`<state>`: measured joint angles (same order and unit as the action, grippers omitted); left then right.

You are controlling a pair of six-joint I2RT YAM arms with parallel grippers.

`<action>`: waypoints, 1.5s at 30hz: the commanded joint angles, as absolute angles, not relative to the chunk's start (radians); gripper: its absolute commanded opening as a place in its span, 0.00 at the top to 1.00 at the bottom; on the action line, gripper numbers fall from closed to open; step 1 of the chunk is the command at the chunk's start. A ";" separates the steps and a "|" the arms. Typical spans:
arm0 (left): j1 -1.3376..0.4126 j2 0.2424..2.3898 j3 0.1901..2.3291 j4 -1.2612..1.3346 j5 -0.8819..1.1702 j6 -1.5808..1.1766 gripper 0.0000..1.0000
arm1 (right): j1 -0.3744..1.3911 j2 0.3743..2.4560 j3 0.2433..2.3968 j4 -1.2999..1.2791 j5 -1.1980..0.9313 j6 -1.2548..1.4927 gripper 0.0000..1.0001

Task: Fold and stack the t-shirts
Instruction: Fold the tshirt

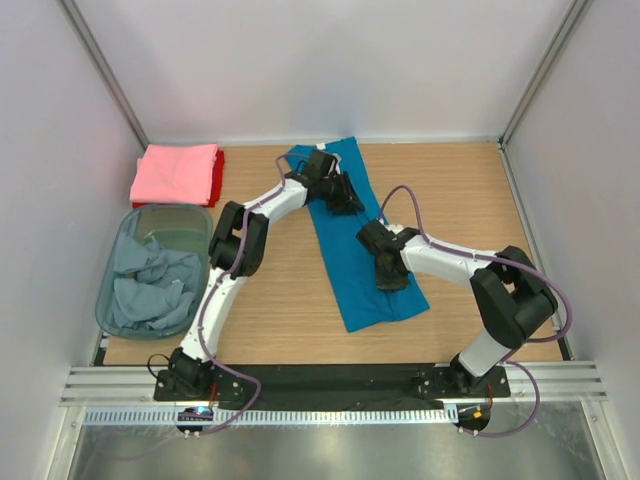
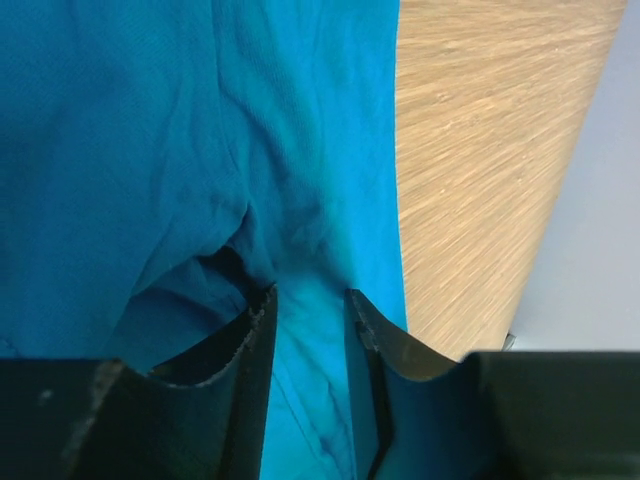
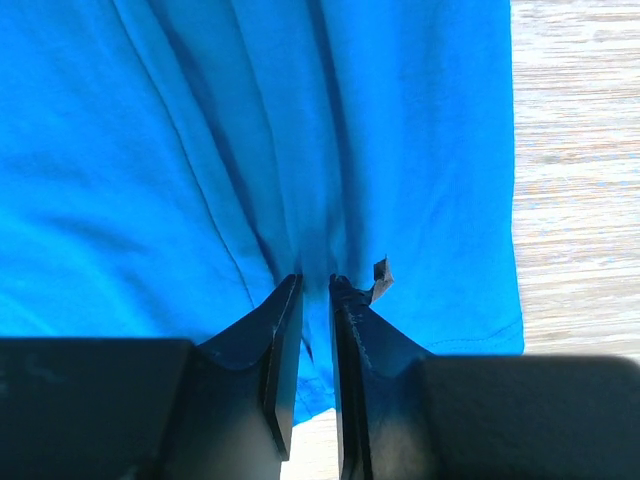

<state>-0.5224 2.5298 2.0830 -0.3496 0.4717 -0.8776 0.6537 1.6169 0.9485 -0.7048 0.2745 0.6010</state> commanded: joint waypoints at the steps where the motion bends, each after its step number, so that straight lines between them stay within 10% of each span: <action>1: -0.522 2.556 2.132 -0.376 0.469 -0.856 0.67 | 0.661 1.620 0.974 -0.709 0.311 0.618 0.76; 13: -0.517 2.583 2.180 -0.422 0.465 -0.862 1.00 | 0.661 1.635 0.963 -0.695 0.295 0.624 0.76; 20: -0.509 2.582 2.192 -0.465 0.439 -0.854 1.00 | 0.666 1.626 0.976 -0.704 0.284 0.621 0.99; 45: -0.486 2.618 2.278 -0.620 0.334 -0.784 1.00 | 0.699 1.474 0.870 -0.706 0.227 0.627 0.99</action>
